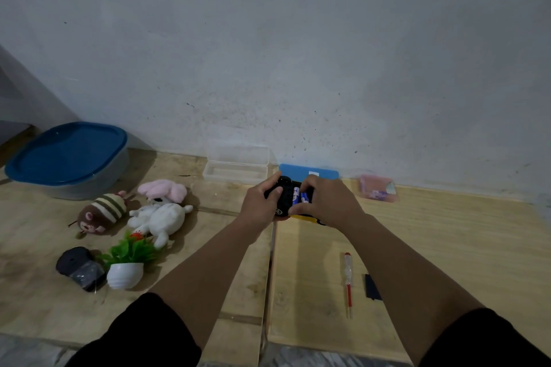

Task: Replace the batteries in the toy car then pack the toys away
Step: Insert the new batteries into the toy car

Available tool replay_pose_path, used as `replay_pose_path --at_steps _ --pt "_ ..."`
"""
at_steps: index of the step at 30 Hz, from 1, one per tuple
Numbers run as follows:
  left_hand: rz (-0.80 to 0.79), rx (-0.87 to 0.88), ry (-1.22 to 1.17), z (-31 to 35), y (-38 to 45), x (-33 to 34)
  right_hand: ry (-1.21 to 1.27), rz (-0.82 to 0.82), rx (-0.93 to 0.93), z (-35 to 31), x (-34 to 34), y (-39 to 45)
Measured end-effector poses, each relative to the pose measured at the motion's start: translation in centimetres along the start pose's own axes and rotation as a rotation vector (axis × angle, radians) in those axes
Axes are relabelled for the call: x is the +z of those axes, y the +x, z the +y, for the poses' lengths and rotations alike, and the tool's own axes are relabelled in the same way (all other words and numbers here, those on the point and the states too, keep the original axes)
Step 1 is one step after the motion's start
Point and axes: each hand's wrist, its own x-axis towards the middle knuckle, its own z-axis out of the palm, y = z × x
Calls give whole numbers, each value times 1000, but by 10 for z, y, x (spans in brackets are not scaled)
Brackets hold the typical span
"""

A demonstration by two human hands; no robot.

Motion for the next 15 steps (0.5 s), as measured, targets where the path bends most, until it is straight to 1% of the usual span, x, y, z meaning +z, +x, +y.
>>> replay_pose_path --at_steps 4,6,10,13,15 --pt "13 -3 -5 1 1 -6 66 21 -3 1 -10 -3" --pt "8 -5 -13 2 0 -8 37 7 24 3 -14 -2" --pt "-38 -12 -5 3 -3 -6 -115 -90 27 5 -13 1" --pt "-75 -14 14 2 -6 -6 -96 -84 61 5 -10 1" --pt "-68 -16 8 1 -8 -3 -75 -58 84 5 -9 -1"
